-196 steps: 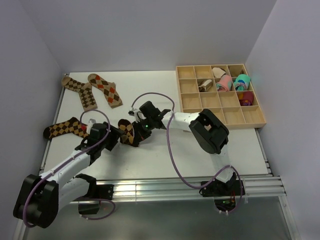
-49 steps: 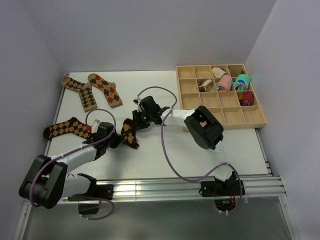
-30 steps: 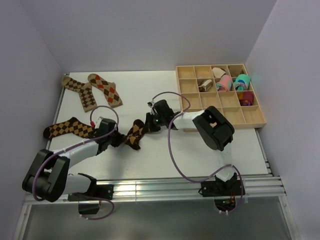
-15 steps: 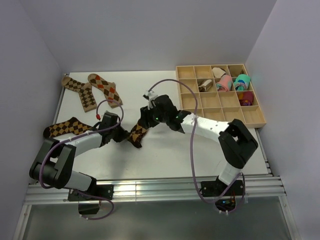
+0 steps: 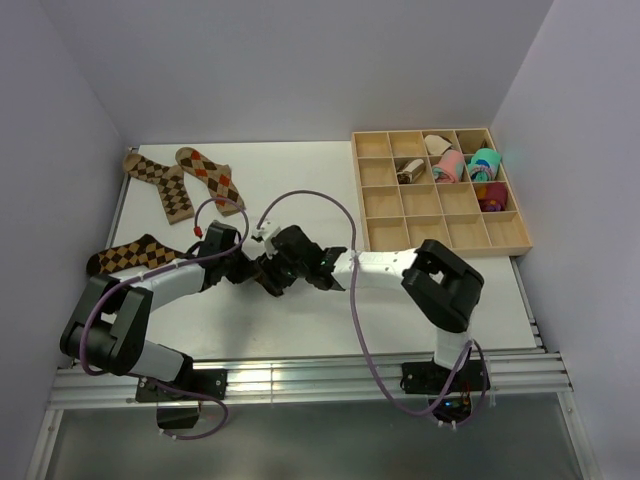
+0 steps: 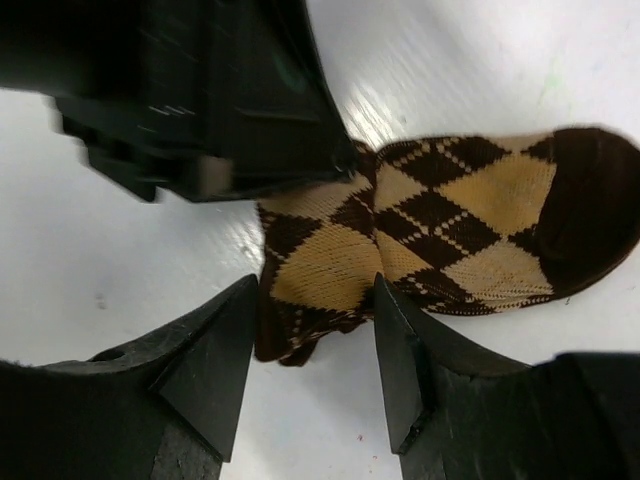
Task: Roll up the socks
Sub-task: Roll the sock at the center of the board.
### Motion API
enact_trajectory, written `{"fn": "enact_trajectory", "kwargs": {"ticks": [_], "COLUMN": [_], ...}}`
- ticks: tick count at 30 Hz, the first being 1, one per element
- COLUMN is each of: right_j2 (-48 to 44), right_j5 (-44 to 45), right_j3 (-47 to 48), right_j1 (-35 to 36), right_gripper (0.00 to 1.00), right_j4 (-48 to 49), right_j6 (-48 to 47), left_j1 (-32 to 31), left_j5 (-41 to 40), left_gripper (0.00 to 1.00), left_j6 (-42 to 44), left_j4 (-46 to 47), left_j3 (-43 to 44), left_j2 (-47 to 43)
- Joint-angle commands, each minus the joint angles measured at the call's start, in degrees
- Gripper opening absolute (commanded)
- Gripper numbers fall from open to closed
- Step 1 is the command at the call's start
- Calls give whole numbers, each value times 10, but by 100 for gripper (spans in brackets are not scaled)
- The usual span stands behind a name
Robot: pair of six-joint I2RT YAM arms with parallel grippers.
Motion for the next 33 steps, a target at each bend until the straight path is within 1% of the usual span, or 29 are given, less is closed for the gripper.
{"fn": "enact_trajectory", "kwargs": {"ticks": [1, 3, 5, 6, 8, 9, 11, 12, 14, 15, 17, 18, 20, 21, 22, 23, 24, 27, 33], "right_j2": [22, 36, 45, 48, 52, 54, 56, 58, 71, 74, 87, 92, 104, 108, 109, 111, 114, 121, 146], "right_j5": [19, 14, 5, -3, -42, -53, -81, -111, -134, -172, -202, -239, -273, -286, -304, -308, -312, -320, -323], "right_j3": [12, 8, 6, 3, -7, -13, -18, -18, -10, -8, 5, 11, 20, 26, 39, 46, 63, 97, 155], "right_j1": [-3, -5, -7, -8, -20, -27, -50, -58, -82, -90, -112, -120, -133, -145, -150, -152, -156, -156, -155], "right_gripper": [57, 52, 43, 28, 14, 2, 0, 0, 0, 0, 0, 0, 0, 0, 0, 0, 0, 0, 0], "right_j4": [17, 21, 21, 21, 28, 28, 28, 23, 3, -2, -20, -22, -36, -43, -52, -63, -86, -126, -191], "right_j6": [-6, 1, 9, 15, 37, 47, 80, 91, 120, 129, 159, 167, 192, 197, 201, 200, 197, 185, 168], "left_j1": [-1, -1, -1, -1, -1, -1, -1, -1, -1, -1, -1, -1, -1, -1, -1, -1, -1, -1, -7], "left_j5": [-21, -10, -7, -6, -5, -7, -9, -11, -13, -13, -13, -13, -13, -13, -30, -33, -33, -21, -3], "left_gripper": [0, 0, 0, 0, 1, 6, 14, 23, 34, 42, 52, 63, 67, 73, 75, 76, 76, 77, 76], "left_j6": [35, 39, 45, 49, 57, 57, 58, 57, 54, 54, 48, 42, 36, 31, 22, 18, 10, -4, -19], "left_j4": [-78, -75, -77, -77, -76, -73, -66, -56, -48, -37, -28, -24, -5, -1, 9, 17, 24, 59, 96], "left_j3": [-13, -12, -10, -6, -4, -6, -9, -15, -23, -26, -38, -44, -62, -69, -76, -84, -100, -125, -133], "left_j2": [23, 23, 24, 24, 21, 12, 0, -16, -33, -49, -65, -85, -106, -127, -139, -150, -169, -186, -149]}}
